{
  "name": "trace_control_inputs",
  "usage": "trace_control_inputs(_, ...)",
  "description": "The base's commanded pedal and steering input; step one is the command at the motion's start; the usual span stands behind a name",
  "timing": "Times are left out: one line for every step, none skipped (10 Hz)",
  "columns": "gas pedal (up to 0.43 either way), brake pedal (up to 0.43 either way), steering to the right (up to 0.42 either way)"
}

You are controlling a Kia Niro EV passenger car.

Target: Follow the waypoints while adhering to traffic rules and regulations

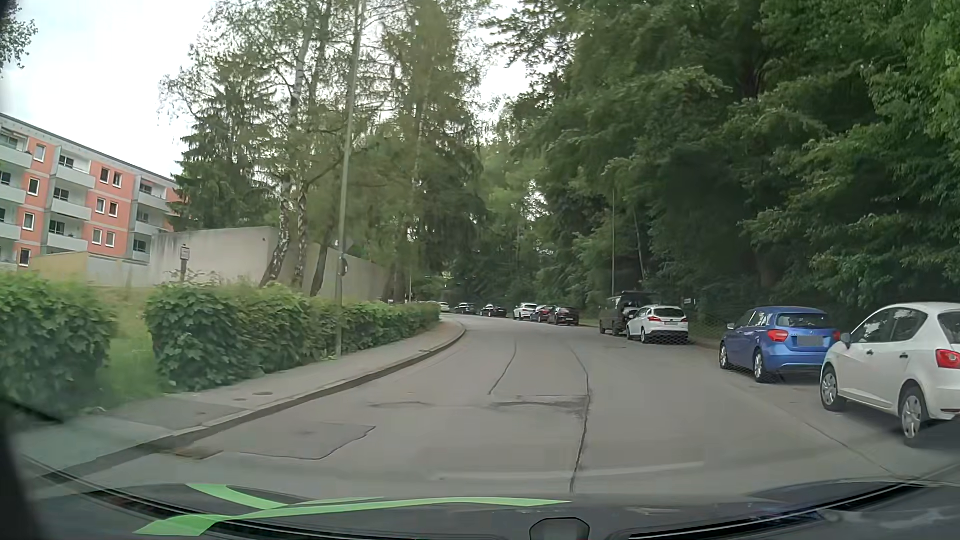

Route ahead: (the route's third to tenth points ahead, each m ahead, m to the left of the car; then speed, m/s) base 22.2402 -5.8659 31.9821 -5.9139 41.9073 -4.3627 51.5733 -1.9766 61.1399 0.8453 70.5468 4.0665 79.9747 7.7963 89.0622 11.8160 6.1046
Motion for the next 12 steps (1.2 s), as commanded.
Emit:
trace_control_inputs(0.189, 0.000, 0.086)
trace_control_inputs(0.189, 0.000, 0.086)
trace_control_inputs(0.177, 0.000, 0.086)
trace_control_inputs(0.177, 0.000, 0.083)
trace_control_inputs(0.177, 0.000, 0.078)
trace_control_inputs(0.177, 0.000, 0.068)
trace_control_inputs(0.169, 0.000, 0.055)
trace_control_inputs(0.169, 0.000, 0.045)
trace_control_inputs(0.169, 0.000, 0.033)
trace_control_inputs(0.169, 0.000, 0.021)
trace_control_inputs(0.169, 0.000, 0.016)
trace_control_inputs(0.169, 0.000, 0.011)
